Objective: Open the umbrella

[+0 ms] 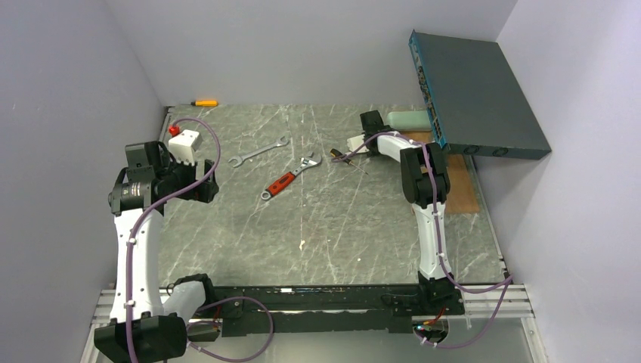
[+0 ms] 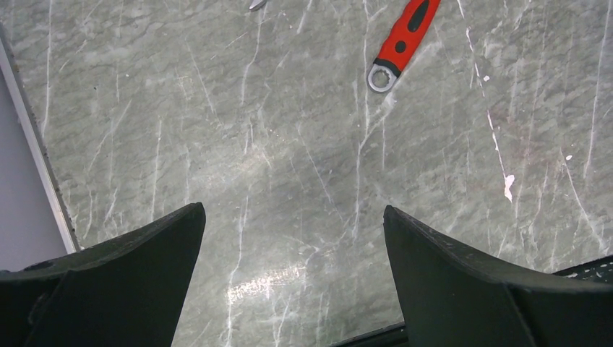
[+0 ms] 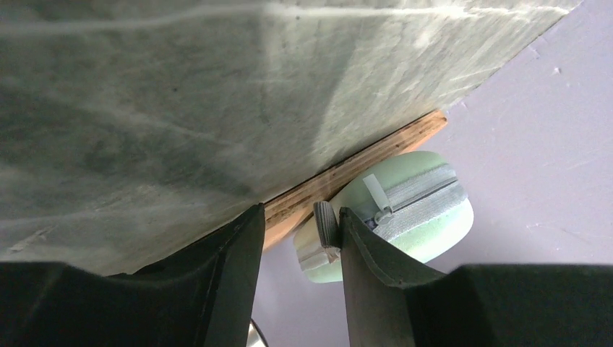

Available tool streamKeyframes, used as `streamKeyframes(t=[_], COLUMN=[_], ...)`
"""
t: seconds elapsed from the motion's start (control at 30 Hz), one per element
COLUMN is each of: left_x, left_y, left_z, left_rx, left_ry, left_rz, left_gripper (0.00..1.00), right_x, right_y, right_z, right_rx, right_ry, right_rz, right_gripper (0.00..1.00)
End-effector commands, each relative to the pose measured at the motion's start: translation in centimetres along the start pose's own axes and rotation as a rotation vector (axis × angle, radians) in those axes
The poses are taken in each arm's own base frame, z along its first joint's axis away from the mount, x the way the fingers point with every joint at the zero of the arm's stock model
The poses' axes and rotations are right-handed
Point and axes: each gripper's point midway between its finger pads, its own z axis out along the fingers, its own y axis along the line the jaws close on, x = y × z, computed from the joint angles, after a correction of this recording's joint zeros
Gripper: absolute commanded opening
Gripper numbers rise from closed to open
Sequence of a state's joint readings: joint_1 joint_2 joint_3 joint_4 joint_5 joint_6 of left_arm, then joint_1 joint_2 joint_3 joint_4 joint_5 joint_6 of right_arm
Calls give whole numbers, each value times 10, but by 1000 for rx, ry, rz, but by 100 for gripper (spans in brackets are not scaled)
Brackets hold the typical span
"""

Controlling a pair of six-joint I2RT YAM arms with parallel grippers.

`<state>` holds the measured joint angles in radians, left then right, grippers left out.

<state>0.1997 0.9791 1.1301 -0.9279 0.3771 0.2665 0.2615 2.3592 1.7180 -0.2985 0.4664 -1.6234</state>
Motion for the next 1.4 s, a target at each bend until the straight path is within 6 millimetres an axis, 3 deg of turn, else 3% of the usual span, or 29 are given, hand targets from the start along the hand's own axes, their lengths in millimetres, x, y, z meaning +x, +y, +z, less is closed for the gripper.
streamKeyframes(t=[0.0, 0.13, 0.27, 0.37, 0.43, 0.53, 0.73, 0.83, 1.2, 1.37], left_x=[-21, -19, -19, -19, -20, -21, -20, -20, -20, -17], left_y=[-4, -3, -3, -3, -2, -1, -4, -7, -18, -20], left_z=[-7, -7, -7, -8, -9, -11, -11, -12, -18, -20], left_rx=[16, 14, 10, 10, 8, 1, 22, 33, 82, 83], left_ry=[-69, -66, -64, -63, -63, -64, -56, -56, -66, -68], left_rz=[6, 1, 2, 4, 11, 23, 36, 38, 43, 48], left_gripper=[100, 100, 100, 100, 100, 100, 100, 100, 100, 100], right_x=[0, -2, -2, -1, -1, -2, -26, -32, -59, -65], right_y=[-16, -19, -26, -27, -30, -31, -25, -6, 97, 156], right_z=[-1, 2, 5, 7, 6, -2, -41, -62, -150, -199], right_rx=[49, 66, 83, 89, 102, 111, 67, 4, -234, -354], right_ry=[-10, -12, -9, -3, -5, -23, -121, -156, -286, -343], right_rz=[-5, -19, -12, -21, -22, -16, 58, 99, 243, 265], right_gripper=[44, 43, 33, 16, 0, 0, 0, 0, 0, 0])
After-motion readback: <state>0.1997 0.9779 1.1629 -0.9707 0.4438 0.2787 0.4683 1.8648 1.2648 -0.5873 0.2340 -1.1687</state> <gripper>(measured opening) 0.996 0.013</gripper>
